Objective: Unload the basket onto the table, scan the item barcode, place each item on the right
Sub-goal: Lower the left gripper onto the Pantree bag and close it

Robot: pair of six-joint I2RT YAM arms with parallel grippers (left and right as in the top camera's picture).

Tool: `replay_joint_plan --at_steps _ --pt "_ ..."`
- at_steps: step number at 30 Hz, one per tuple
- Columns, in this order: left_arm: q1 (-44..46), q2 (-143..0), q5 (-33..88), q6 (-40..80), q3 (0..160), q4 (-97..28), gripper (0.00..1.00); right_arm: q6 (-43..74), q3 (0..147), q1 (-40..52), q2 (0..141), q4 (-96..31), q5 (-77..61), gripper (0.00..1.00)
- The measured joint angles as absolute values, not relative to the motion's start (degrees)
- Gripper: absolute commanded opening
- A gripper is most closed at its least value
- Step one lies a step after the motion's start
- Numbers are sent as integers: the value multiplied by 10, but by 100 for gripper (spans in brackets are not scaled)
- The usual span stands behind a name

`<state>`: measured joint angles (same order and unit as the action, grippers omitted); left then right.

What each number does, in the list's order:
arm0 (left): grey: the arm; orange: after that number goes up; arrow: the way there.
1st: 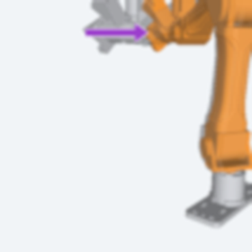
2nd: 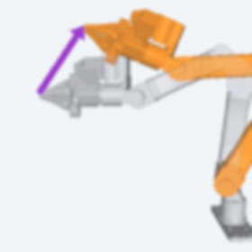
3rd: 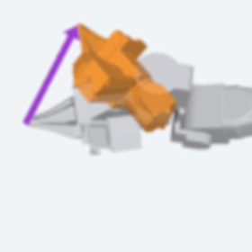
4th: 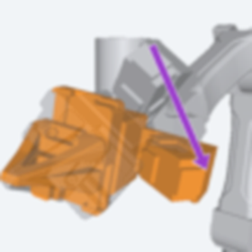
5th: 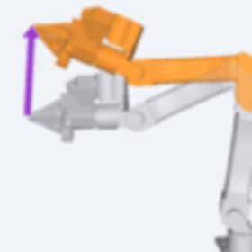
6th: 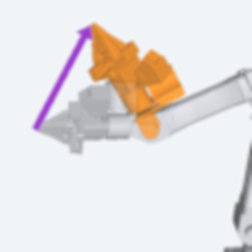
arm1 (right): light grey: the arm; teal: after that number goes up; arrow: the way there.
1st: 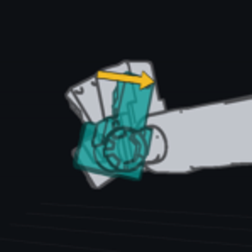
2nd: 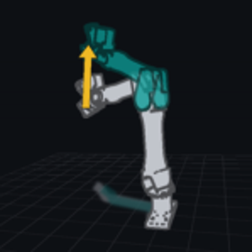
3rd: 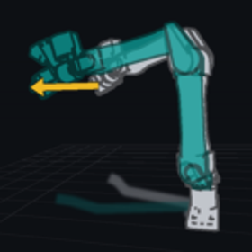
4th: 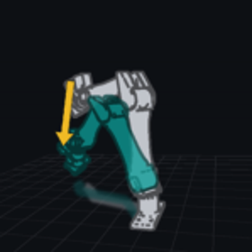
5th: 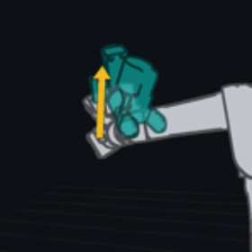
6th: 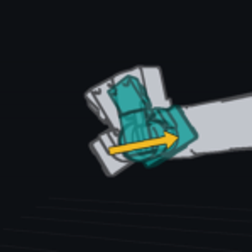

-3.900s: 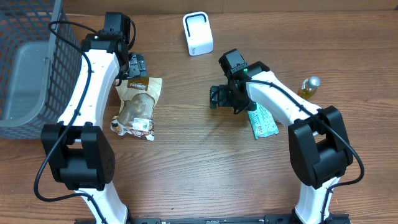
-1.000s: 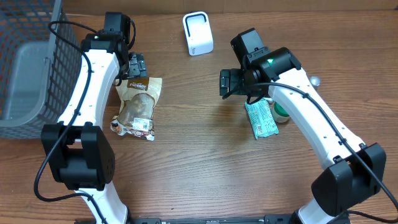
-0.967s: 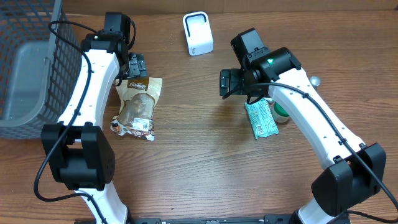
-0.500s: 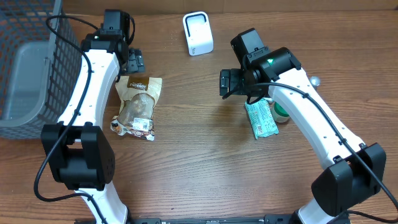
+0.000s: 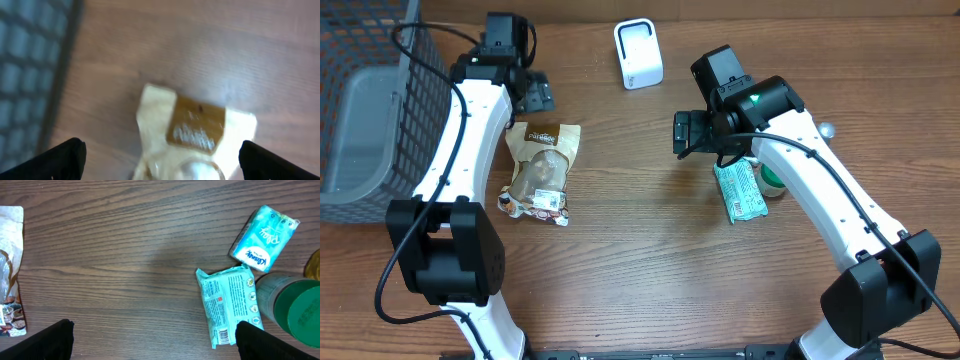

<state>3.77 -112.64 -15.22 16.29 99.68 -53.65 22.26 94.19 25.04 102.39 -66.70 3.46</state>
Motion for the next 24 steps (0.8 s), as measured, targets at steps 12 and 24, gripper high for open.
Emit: replay_joint_plan --at_steps 12,24 --pt "38 -1126 -37 39 996 -703 73 223 942 250 1024 -667 35 100" --pt "-39 -1126 46 -36 924 -676 75 222 942 250 1024 -667 35 100"
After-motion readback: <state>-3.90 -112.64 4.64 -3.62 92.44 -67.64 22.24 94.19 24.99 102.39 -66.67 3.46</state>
